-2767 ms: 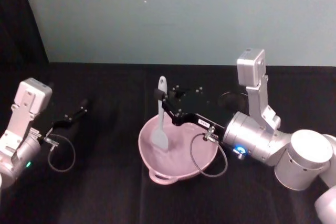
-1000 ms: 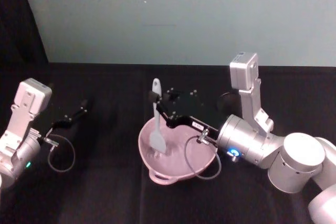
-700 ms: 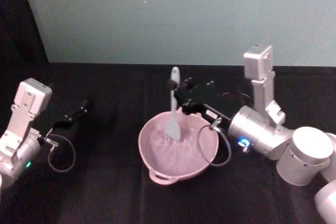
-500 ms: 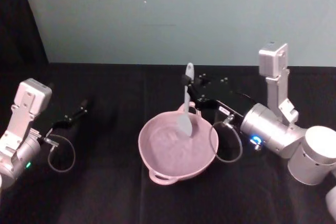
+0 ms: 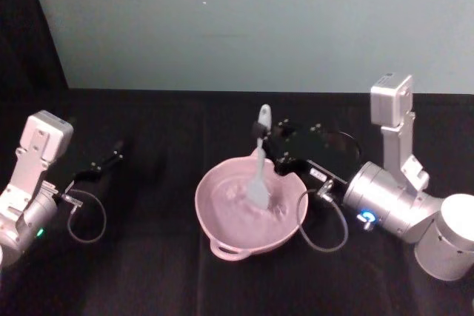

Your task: Use the one hand to pick up the spoon and stir the clear water in the bowl.

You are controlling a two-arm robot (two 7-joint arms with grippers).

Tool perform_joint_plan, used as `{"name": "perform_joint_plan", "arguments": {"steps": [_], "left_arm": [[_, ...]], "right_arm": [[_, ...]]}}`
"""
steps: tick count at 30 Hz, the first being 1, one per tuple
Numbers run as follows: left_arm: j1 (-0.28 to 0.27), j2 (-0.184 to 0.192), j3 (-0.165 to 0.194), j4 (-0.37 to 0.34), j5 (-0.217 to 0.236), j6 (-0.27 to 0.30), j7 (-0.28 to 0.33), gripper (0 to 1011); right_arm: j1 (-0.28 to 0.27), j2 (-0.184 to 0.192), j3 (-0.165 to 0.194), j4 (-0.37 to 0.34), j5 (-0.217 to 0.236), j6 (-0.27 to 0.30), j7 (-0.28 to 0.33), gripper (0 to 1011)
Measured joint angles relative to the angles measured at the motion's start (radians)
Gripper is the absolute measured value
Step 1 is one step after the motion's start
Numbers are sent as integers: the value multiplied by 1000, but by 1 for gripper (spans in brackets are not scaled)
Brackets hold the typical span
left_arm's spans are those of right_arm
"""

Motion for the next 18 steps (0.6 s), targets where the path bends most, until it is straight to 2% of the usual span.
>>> {"name": "perform_joint_plan", "arguments": {"steps": [6, 11, 18], "left_arm": [[0, 0, 0, 0, 0, 0, 0, 1005], [0, 0, 0, 0, 0, 0, 0, 1005], [0, 0, 0, 0, 0, 0, 0, 1005]], "right_arm": [[-9, -14, -36, -17, 17, 11, 30, 113], [11, -36, -66, -4, 22, 12, 42, 114], [41, -57, -83, 31, 22, 9, 43, 113]]}}
